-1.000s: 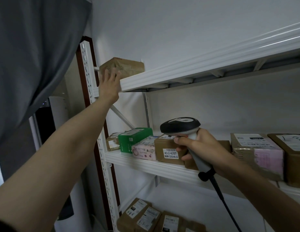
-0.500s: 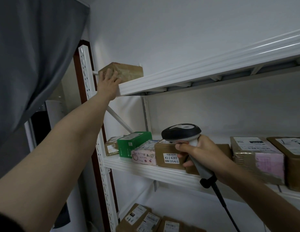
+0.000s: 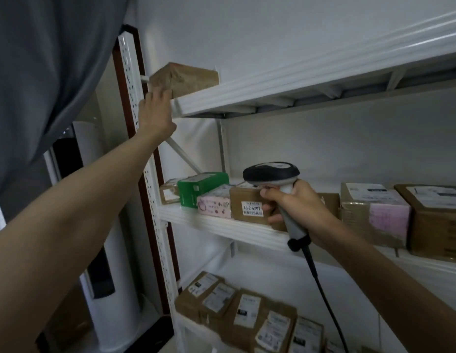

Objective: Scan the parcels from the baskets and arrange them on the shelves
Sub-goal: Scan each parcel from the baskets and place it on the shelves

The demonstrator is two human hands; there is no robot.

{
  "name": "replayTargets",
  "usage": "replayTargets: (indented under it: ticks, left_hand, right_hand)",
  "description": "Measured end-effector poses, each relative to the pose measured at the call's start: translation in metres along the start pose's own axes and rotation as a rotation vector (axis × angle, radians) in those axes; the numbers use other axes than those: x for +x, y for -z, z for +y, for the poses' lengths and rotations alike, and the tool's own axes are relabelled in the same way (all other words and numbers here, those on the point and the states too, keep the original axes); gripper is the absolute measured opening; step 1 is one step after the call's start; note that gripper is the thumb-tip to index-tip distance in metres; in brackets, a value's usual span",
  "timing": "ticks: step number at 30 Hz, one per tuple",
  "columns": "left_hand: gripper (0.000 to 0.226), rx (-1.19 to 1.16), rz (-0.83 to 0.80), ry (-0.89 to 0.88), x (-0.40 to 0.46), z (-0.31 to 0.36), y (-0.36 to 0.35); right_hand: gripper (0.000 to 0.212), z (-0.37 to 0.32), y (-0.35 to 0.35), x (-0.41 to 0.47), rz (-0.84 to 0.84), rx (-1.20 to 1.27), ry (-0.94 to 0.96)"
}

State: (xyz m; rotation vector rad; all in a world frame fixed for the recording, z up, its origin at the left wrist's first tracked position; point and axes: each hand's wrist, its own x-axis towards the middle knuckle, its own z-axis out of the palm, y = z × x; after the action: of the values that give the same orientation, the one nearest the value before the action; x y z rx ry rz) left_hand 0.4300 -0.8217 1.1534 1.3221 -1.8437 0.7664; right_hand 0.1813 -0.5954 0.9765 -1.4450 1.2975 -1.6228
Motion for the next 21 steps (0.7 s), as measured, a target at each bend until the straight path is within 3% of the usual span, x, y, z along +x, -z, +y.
replayTargets:
  ticks: [6, 15, 21]
  left_hand:
    - [0.063, -0.161, 0.047, 0.100, -0.108, 0.025, -0.009]
    - [0.056, -0.285, -0.212, -0.030, -0.262, 0.087, -0.032]
    - [0.042, -0.471, -0.388, -0.221, -0.348, 0.156, -0.026]
  right_hand:
    - [0.010, 0.023, 0.004, -0.017, 0.027, 0.098, -0.040]
    - [0.022, 0.053, 0.014, -0.101, 0.085, 0.014, -0.136]
    - [0.023, 0.066, 0.048, -0.197, 0.283, -0.063, -0.182]
